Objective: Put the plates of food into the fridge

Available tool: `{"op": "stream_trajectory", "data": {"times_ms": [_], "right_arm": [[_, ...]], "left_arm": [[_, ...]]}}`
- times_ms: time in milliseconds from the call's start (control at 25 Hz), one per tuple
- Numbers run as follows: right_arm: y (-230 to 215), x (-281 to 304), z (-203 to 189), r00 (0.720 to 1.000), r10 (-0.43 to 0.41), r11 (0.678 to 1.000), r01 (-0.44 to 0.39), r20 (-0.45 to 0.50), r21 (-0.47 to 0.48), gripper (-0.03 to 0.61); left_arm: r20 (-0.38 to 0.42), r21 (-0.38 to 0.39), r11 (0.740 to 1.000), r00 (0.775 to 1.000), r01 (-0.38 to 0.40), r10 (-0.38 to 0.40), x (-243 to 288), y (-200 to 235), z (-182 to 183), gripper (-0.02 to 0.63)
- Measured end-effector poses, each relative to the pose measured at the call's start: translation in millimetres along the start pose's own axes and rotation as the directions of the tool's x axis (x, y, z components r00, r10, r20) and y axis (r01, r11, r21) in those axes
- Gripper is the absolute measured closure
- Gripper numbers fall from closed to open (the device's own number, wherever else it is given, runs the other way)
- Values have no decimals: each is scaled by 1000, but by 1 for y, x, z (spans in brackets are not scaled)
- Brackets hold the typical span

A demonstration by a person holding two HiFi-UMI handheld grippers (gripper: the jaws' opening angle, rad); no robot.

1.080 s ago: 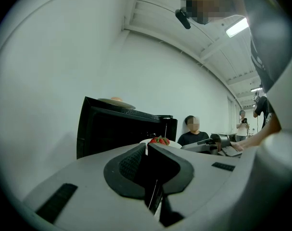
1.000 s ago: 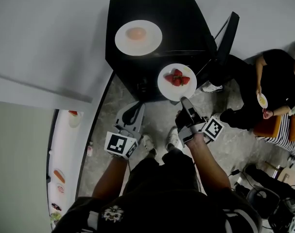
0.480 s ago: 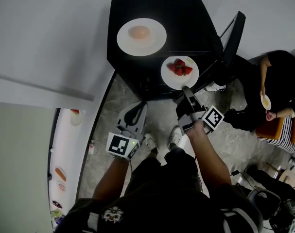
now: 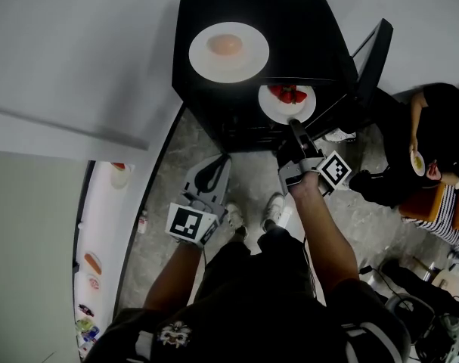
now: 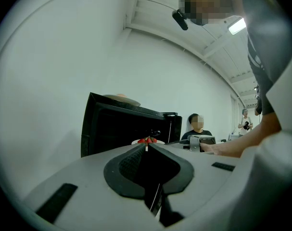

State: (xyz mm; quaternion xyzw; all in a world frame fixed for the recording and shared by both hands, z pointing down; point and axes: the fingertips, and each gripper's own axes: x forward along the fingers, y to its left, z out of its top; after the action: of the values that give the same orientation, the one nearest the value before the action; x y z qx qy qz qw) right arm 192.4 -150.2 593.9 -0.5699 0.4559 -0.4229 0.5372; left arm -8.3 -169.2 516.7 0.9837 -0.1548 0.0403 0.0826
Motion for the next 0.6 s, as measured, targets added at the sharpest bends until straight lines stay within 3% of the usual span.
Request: {"op": "stream_trajectory", "data": {"times_ms": [600], "right_arm": [[-8, 29, 14, 999, -7, 1000, 6, 51, 8, 547]], "left_arm": [[8, -23, 999, 999, -33, 34, -7, 11, 0, 581]]}}
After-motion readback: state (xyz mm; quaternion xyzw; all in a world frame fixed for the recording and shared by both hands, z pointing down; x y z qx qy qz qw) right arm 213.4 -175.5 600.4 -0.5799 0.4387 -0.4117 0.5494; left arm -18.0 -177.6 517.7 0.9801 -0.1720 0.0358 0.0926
